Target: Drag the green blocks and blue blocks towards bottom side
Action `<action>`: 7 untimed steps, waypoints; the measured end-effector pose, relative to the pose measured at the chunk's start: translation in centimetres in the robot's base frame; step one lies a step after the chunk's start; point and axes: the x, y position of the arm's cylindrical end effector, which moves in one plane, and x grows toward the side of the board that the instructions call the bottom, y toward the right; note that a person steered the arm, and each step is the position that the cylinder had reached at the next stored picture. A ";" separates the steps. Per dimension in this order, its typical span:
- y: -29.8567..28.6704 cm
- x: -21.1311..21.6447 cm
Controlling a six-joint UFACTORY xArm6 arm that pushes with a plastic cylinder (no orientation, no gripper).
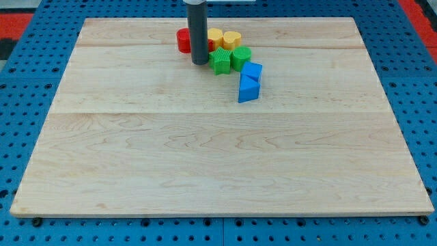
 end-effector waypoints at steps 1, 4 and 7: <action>0.4 -1.8; 4.9 -1.2; 5.0 1.5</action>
